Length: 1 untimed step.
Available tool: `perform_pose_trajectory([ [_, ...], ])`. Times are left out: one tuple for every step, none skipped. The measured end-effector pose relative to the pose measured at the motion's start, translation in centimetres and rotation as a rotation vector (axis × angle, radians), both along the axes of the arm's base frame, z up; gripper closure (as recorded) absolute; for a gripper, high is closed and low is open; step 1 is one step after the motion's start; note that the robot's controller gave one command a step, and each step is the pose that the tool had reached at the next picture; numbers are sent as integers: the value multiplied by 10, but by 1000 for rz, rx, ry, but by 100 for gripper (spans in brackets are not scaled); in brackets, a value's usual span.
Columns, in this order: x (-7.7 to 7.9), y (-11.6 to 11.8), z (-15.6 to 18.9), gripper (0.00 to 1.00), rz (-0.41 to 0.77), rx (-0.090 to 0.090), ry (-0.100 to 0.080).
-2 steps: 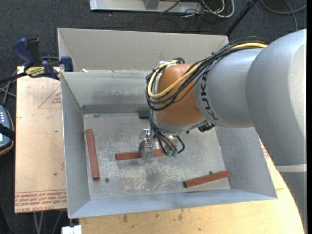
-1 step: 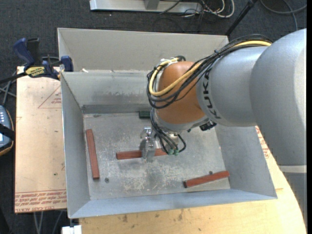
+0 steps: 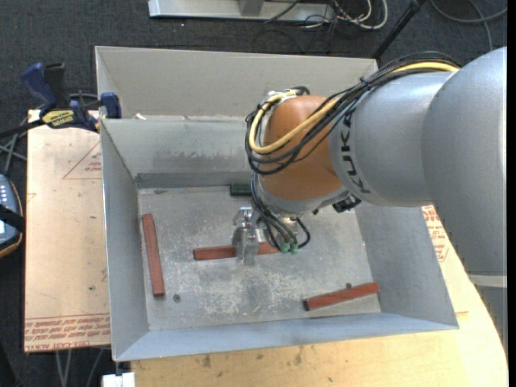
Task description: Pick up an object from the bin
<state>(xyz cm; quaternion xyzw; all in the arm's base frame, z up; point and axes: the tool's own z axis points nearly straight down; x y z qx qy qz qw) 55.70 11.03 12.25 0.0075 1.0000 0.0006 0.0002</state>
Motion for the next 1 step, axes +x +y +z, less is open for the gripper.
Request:
perform_pose_trajectory([
  [1, 0, 10, 100, 0, 0, -2],
])
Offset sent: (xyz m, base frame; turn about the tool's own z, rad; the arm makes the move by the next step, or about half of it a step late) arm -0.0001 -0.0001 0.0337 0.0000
